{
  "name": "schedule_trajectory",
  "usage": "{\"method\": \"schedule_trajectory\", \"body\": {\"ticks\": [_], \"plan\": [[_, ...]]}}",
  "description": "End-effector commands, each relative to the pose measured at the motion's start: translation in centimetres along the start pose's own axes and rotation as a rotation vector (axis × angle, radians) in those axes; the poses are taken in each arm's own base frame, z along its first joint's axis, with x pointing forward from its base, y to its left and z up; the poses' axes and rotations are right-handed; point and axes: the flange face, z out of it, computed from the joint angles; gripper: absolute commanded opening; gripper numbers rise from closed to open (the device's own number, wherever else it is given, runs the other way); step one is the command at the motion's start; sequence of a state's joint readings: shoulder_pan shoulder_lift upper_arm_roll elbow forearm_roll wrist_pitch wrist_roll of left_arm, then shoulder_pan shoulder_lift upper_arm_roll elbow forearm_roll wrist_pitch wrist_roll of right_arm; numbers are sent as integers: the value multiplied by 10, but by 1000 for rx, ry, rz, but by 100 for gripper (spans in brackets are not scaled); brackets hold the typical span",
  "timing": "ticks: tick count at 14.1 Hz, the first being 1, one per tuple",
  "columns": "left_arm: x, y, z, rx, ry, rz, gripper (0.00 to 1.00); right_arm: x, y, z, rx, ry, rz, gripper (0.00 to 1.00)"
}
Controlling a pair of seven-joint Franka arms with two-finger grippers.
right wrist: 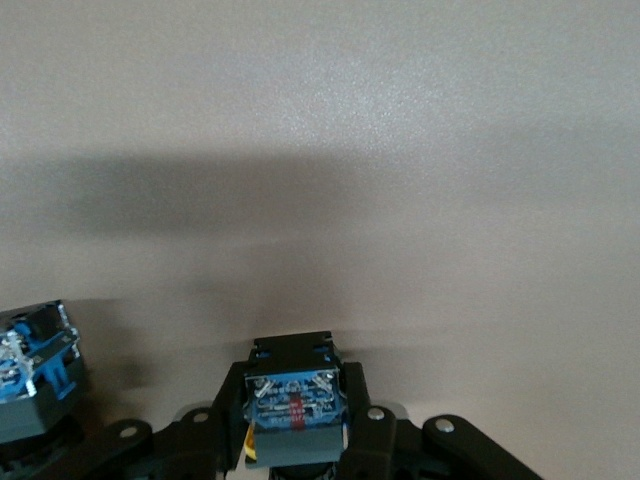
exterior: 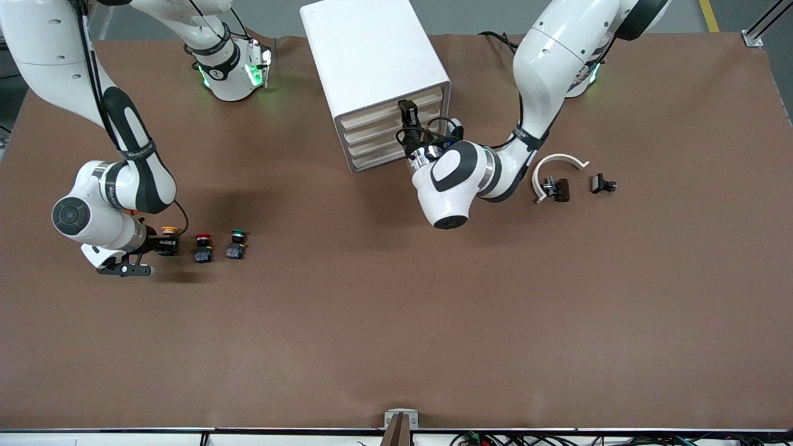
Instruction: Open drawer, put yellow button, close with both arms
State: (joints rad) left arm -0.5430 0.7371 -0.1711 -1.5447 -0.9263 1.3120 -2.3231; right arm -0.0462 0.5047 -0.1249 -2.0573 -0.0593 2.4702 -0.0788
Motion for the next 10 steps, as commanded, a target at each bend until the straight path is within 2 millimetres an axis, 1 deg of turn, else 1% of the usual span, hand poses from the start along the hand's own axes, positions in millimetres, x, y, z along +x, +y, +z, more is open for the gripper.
{"method": "schedule_trajectory", "body": {"ticks": [1, 3, 5, 7, 8, 9, 10], "plan": [[3, 8, -15, 0, -35, -20, 2, -2, 0, -2, 2, 7, -27, 22], [9, 15, -32, -34, -66, -35, 0, 0, -2, -9, 1, 13, -32, 22], [15, 21, -49, -67, -97, -49, 0, 2, -7, -28, 1, 20, -39, 22], [24, 23, -70, -100, -122, -53, 0, 0, -14, -60, 3, 2, -48, 22], [26, 21, -81, -118, -136, -53, 0, -1, -17, -81, 5, -20, -50, 22], [32, 22, -96, -141, -156, -62, 0, -1, -24, -104, 5, -41, -58, 22], [39, 24, -106, -151, -174, -73, 0, -3, -29, -124, 5, -57, -65, 22]]}}
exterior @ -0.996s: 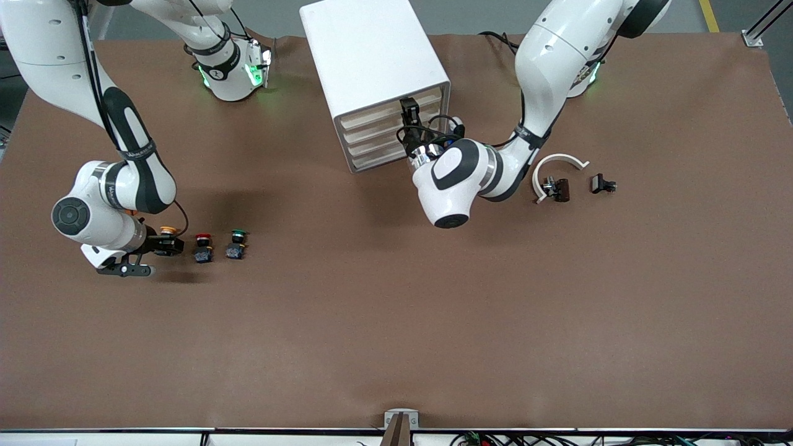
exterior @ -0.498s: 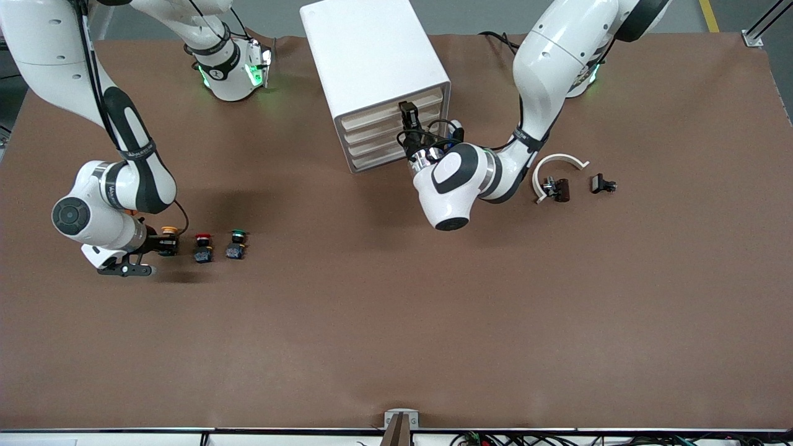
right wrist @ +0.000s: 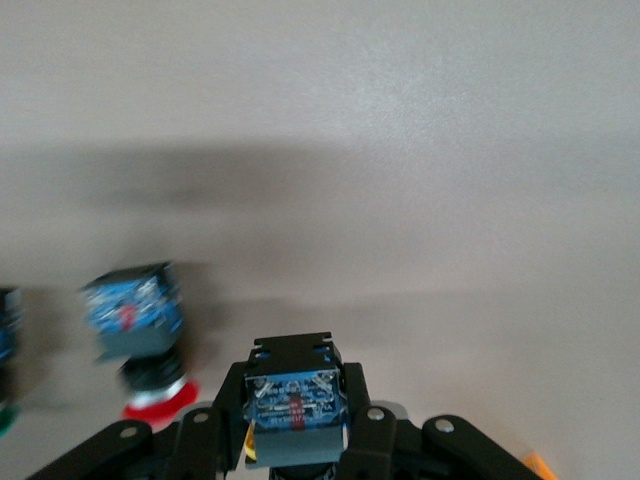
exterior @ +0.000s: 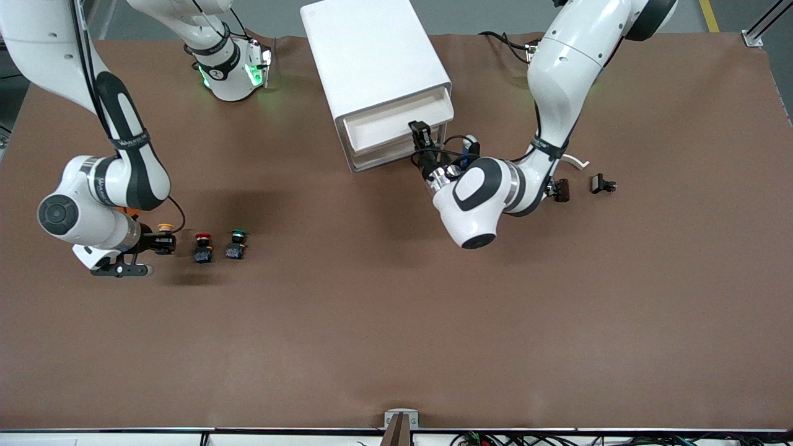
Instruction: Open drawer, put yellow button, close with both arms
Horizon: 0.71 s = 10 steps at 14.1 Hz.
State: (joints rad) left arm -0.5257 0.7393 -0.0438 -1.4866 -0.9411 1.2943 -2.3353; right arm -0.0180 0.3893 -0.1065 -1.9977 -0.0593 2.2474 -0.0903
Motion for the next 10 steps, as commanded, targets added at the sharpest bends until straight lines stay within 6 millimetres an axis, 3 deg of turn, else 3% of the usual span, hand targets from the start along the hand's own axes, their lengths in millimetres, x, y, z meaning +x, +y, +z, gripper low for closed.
{"method": "schedule_trajectory", "body": {"ticks": [1, 5, 7, 8, 10], "plan": [[11, 23, -40, -89, -86, -32, 0, -11, -19, -68, -8, -28, -32, 22], [28, 32, -75, -118, -159, -37, 5, -23, -57, -131, -20, -89, 12, 22], [33, 33, -88, -137, -181, -16, 16, -33, -82, -160, -33, -118, 51, 23], [35, 36, -95, -153, -203, -6, 34, -39, -99, -178, -42, -131, 69, 23], [34, 28, -107, -176, -216, 23, 100, -49, -131, -211, -60, -160, 132, 23]]}}
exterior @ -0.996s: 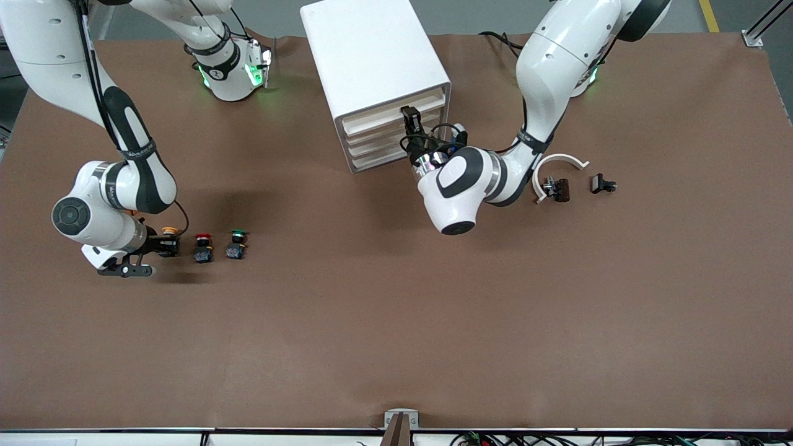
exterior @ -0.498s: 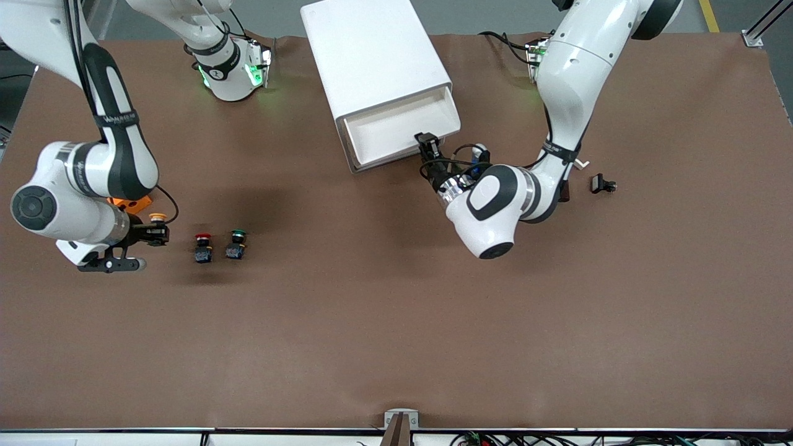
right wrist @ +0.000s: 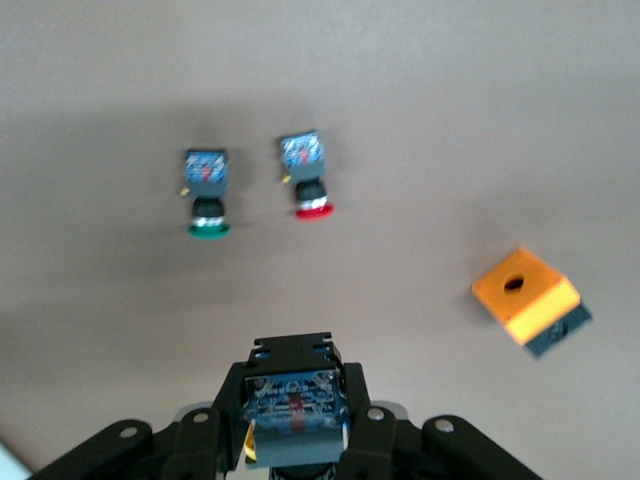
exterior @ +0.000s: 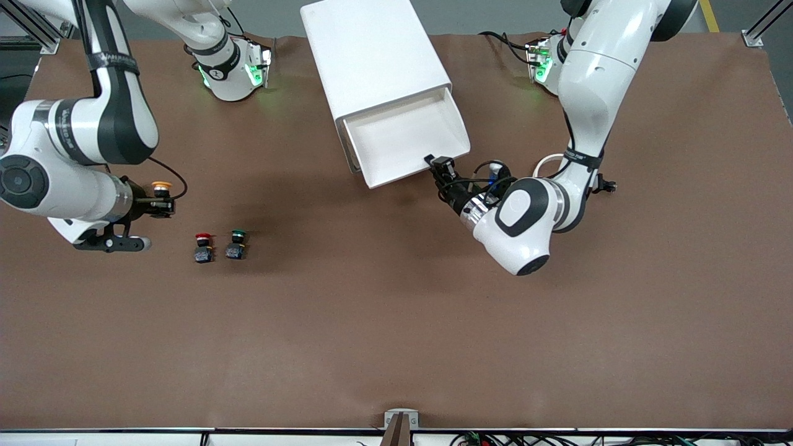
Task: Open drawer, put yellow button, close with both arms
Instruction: 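Carry the yellow button over the drawer with the right gripper while the left gripper withdraws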
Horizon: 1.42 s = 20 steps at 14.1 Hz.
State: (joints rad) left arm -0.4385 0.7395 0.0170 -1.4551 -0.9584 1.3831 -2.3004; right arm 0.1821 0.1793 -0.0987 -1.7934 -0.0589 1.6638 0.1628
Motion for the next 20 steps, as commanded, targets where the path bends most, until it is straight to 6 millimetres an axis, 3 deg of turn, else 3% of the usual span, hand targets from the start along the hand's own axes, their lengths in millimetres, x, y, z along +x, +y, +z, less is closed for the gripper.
{"method": "schedule_trajectory", "body": {"ticks": [1, 3, 5, 8, 12, 13, 17, 20], "plan": [[-2, 7, -26, -84, -24, 32, 100, -23, -30, -47, -24, -13, 84, 23], [1, 4, -54, -127, -54, 42, 100, -37, -59, -71, -3, -24, 126, 23], [11, 4, -89, -177, -86, 74, 100, -52, -88, -83, 48, -58, 215, 23], [36, 4, -148, -270, -128, 118, 100, -81, -156, -96, 89, -81, 403, 23], [75, 17, -195, -419, -56, 168, 100, -124, -248, -106, 163, -131, 619, 23], [86, 21, -206, -453, -24, 191, 100, -127, -266, -106, 191, -117, 682, 23], [115, 34, -216, -580, 277, 222, 100, -139, -340, -78, 214, -92, 900, 26], [123, 33, -219, -621, 550, 340, 100, -134, -373, -50, 215, -105, 1042, 25]]}}
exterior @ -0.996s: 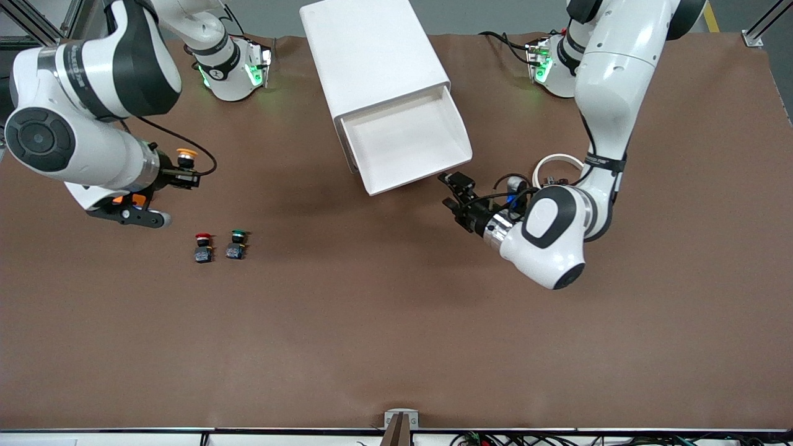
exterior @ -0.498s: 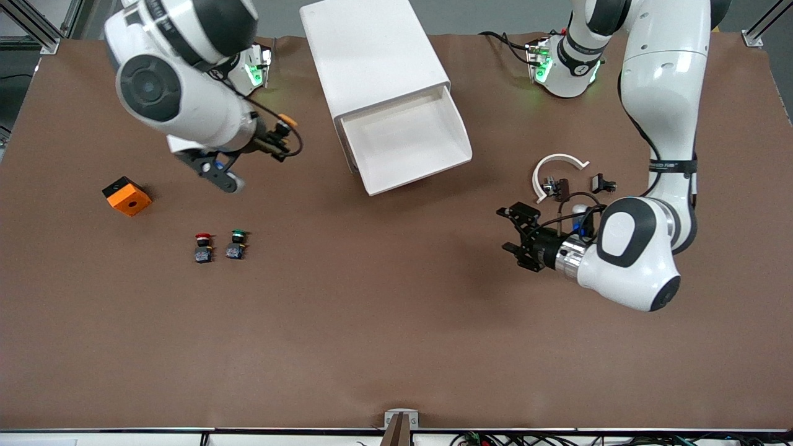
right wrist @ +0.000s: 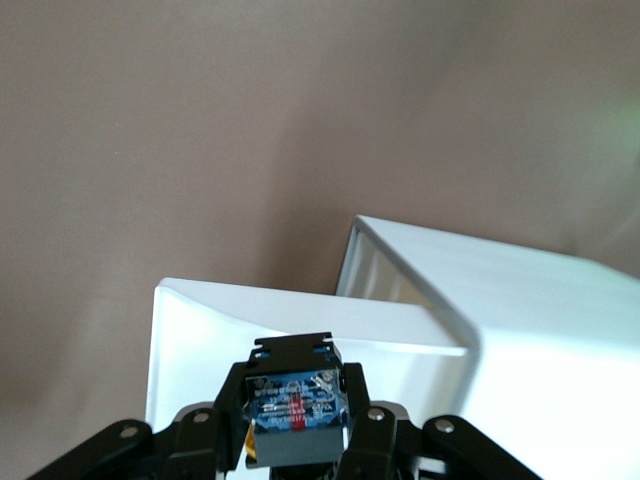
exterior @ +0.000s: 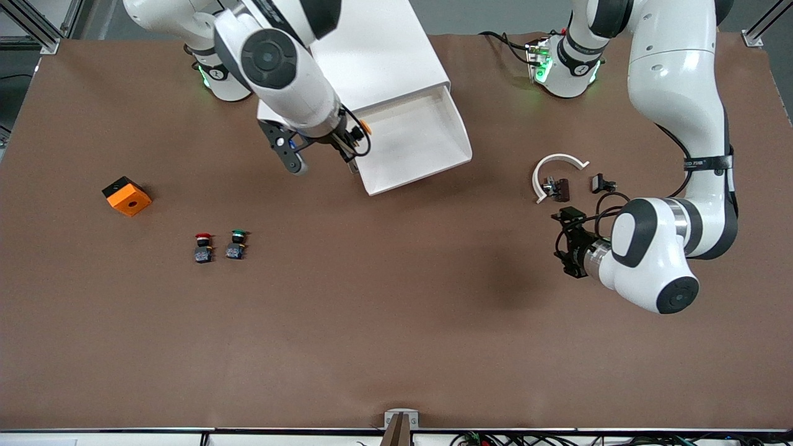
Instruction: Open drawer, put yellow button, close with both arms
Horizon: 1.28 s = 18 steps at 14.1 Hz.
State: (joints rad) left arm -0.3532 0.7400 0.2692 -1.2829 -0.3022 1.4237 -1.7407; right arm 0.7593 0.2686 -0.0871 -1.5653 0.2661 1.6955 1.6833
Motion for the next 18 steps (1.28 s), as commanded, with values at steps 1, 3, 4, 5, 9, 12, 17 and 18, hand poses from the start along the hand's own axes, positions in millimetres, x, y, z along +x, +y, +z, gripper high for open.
{"method": "schedule_trajectory", "body": {"ticks": [1, 3, 4, 5, 9, 12, 17, 18], "plan": [[-3, -5, -8, -28, 169, 179, 100, -15, -17, 26, -22, -41, 129, 24], [3, -2, -18, -77, 183, 242, 100, -19, -31, 36, -25, -68, 225, 25], [6, -2, -27, -114, 183, 286, 100, -25, -35, 40, -27, -65, 246, 25], [6, -1, -28, -118, 187, 354, 100, -37, -35, 47, -33, -58, 244, 24], [8, -9, -51, -162, 201, 628, 100, -63, -37, 61, -11, -53, 265, 24], [14, -23, -80, -242, 227, 840, 100, -81, -31, 66, -15, -36, 244, 24], [18, -42, -102, -267, 268, 1107, 100, -86, -33, 79, -11, -2, 231, 26], [19, -45, -104, -268, 269, 1115, 100, -86, -33, 80, -11, -1, 230, 26]]}}
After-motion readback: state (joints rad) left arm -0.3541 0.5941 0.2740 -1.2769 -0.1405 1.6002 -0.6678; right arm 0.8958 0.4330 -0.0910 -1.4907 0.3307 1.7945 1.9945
